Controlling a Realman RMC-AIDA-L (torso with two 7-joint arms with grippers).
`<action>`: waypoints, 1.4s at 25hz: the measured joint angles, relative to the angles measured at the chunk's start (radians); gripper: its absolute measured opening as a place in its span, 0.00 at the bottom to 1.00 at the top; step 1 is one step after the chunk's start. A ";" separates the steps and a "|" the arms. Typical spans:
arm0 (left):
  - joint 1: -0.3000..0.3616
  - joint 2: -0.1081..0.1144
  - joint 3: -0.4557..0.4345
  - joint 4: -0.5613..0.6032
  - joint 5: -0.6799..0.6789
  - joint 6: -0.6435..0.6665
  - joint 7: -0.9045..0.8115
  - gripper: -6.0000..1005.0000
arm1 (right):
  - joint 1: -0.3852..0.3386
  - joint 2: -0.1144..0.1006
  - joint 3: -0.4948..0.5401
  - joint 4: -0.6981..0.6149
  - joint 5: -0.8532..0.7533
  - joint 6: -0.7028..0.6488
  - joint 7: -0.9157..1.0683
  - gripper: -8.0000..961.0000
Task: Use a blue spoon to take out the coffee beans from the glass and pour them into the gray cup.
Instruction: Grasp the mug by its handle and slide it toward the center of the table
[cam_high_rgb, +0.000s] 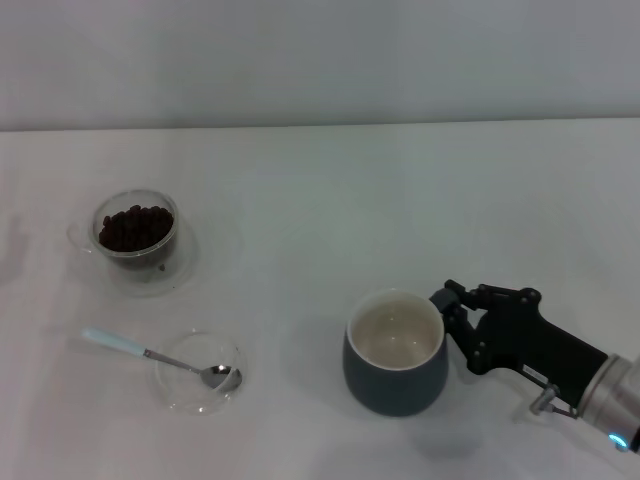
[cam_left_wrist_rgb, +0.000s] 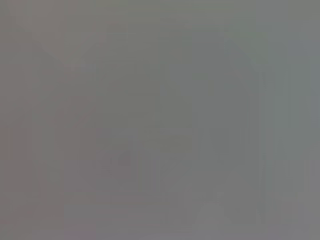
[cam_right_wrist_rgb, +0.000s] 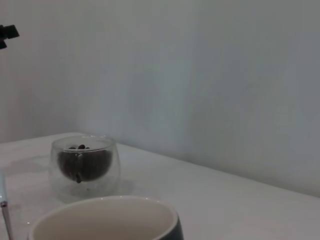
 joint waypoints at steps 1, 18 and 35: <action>0.000 0.000 0.000 0.000 0.001 0.000 0.000 0.71 | 0.007 0.001 -0.006 -0.002 0.001 0.007 0.007 0.17; 0.019 0.000 0.001 0.000 0.006 0.001 -0.025 0.71 | 0.041 0.000 -0.063 -0.033 0.024 0.057 0.018 0.21; 0.021 0.001 0.001 0.000 0.006 0.007 -0.024 0.71 | 0.062 -0.002 -0.113 -0.052 0.024 0.064 0.015 0.24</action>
